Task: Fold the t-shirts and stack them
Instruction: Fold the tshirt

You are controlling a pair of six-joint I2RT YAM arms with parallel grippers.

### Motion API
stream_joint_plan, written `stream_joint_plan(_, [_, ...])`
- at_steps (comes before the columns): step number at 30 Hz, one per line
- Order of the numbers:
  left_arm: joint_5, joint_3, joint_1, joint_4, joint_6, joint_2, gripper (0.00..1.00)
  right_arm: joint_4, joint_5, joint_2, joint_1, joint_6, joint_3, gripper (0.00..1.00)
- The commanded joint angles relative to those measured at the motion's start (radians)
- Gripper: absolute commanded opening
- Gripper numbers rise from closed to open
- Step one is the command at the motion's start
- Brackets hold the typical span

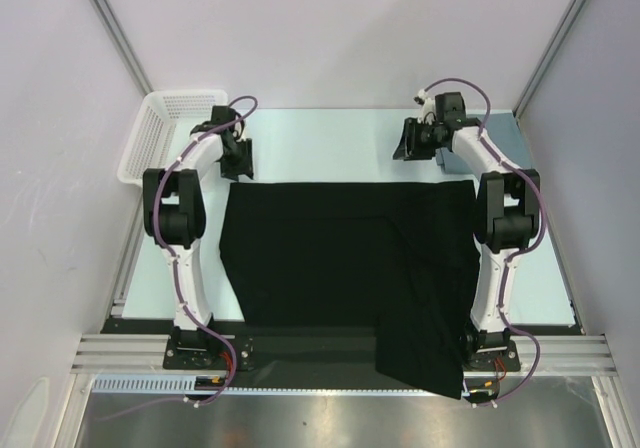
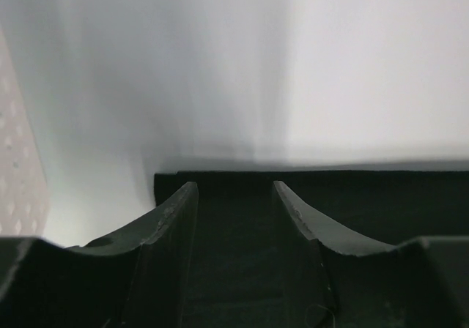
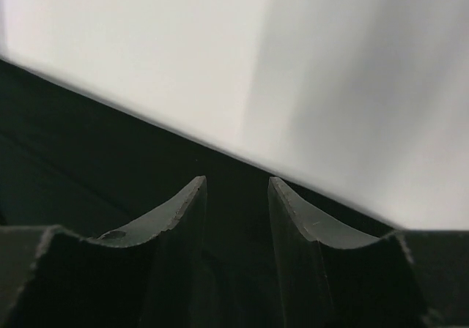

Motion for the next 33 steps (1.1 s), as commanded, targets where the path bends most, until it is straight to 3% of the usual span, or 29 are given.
stream_joint_plan(1, [-0.110,-0.070,-0.003,0.050,0.006,-0.088,0.51,-0.021,0.106,-0.060,-0.008,0.058,-0.038,0.44])
stream_joint_plan(7, [-0.173,-0.115,-0.003,0.051,-0.070,-0.149,0.52,0.032,0.224,-0.201,-0.110,0.315,-0.256,0.42])
stream_joint_plan(11, [-0.177,-0.062,0.001,-0.055,-0.286,-0.140,0.50,-0.062,0.353,-0.240,-0.190,0.519,-0.255,0.44])
stream_joint_plan(17, [-0.075,-0.080,0.001,-0.027,-0.597,-0.148,0.53,-0.140,0.467,-0.228,-0.213,0.743,-0.193,0.47])
stream_joint_plan(21, [-0.075,0.043,0.003,-0.098,-0.675,-0.059,0.54,-0.203,0.509,-0.185,-0.212,0.825,-0.166,0.48])
stream_joint_plan(33, [-0.107,0.034,0.018,-0.124,-0.831,0.012,0.57,-0.217,0.545,-0.129,-0.181,0.827,-0.105,0.48])
